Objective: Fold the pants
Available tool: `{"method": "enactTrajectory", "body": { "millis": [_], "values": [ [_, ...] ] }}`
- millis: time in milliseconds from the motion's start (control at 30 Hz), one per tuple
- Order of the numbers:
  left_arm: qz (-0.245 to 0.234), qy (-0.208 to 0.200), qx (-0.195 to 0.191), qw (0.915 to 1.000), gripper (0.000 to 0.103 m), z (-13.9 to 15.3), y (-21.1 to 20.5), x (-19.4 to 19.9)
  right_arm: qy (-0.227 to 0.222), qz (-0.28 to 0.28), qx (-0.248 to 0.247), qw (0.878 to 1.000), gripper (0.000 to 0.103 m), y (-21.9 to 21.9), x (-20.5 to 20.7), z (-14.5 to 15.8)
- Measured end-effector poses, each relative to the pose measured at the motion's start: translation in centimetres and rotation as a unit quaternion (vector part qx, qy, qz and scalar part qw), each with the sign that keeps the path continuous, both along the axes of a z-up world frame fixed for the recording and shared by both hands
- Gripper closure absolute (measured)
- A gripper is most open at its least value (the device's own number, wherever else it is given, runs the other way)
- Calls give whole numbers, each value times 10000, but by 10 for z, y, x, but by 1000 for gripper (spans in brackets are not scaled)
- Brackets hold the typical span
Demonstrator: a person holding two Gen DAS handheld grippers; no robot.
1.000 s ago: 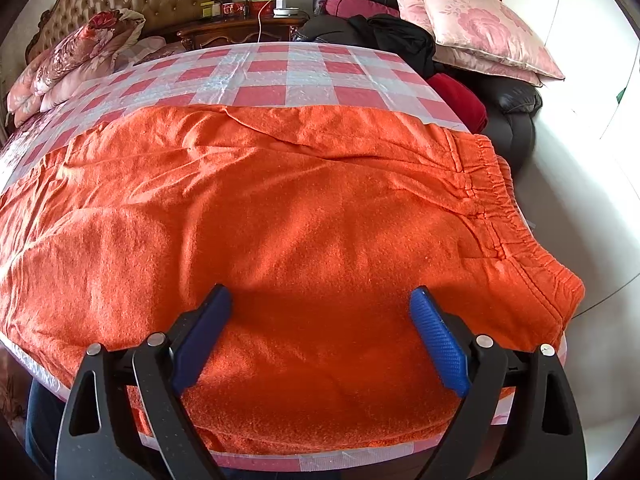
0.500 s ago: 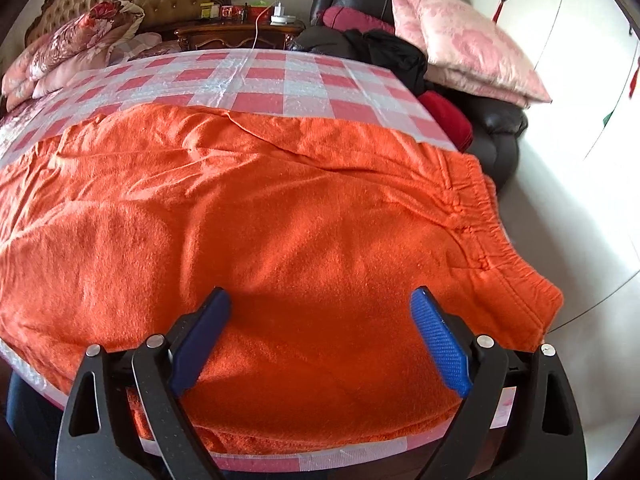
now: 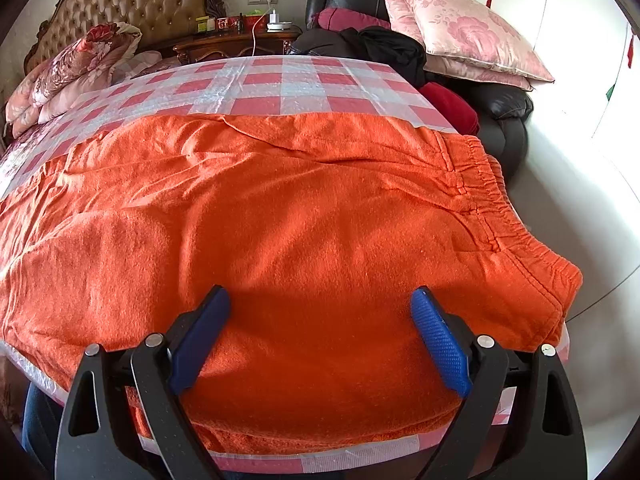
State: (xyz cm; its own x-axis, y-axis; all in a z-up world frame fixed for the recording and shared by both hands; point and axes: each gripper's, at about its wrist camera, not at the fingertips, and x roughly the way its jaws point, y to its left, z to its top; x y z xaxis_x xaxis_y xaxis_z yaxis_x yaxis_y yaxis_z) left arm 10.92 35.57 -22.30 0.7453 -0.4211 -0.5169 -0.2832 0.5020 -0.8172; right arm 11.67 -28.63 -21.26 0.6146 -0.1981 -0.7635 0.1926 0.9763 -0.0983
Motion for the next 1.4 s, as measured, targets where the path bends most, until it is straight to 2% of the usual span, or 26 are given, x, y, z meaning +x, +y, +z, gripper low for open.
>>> {"method": "enactTrajectory", "body": {
  "millis": [167,200,267,333,400,467,567,633,767,833,933,1000,1033,1067,1133,1167,1233,1333,1367,1400],
  "values": [
    [86,18,43,10000,92,6,4,-3,172,-1,-22,9998,16,0,3,5],
    [93,35,52,9999,92,7,4,-3,134,-65,-50,9999,22,0,2,11],
    [92,59,71,9999,92,9,3,-3,-117,-58,117,9998,24,1,-2,27],
    [117,102,118,9998,92,9,3,-3,-302,180,273,9990,24,13,-5,43],
    [185,164,178,9995,92,12,1,-3,-246,563,382,9974,25,36,-3,49],
    [269,229,234,9991,92,15,-1,-4,-110,875,470,9950,29,56,0,44],
    [350,402,470,9975,92,24,-6,-2,199,1212,333,9919,31,82,6,26],
    [377,518,702,9955,92,34,-11,0,477,1326,238,9897,33,94,9,8],
    [324,721,1470,9860,92,64,-27,10,404,1346,363,9894,30,93,8,-3],
    [274,804,1876,9786,92,77,-37,17,401,1381,356,9890,29,94,10,-4],
    [146,881,2656,9599,92,104,-63,28,373,1379,396,9890,28,97,10,-7],
    [6,835,3285,9408,92,129,-92,39,377,1401,504,9881,27,96,12,-7],
    [-105,766,3690,9262,92,144,-112,46,369,1388,655,9875,27,93,12,-4],
    [-200,712,3955,9155,92,153,-129,50,344,1344,875,9865,27,85,11,2],
    [-481,527,4582,8860,92,172,-174,61,231,1232,1415,9820,27,66,6,18],
    [-693,365,5034,8605,92,179,-210,66,145,1185,1640,9792,27,56,4,24],
    [-1110,49,5598,8211,92,183,-272,72,6,1091,1823,9772,27,42,1,35],
    [-1671,-417,6112,7726,92,167,-359,64,-156,994,2268,9687,26,18,-3,49],
    [-1991,-644,6240,7529,92,150,-395,54,-178,960,2409,9656,26,11,-4,51],
    [-2217,-797,6315,7388,92,134,-419,45,-190,924,2610,9607,26,2,-5,52]
  ]
}}
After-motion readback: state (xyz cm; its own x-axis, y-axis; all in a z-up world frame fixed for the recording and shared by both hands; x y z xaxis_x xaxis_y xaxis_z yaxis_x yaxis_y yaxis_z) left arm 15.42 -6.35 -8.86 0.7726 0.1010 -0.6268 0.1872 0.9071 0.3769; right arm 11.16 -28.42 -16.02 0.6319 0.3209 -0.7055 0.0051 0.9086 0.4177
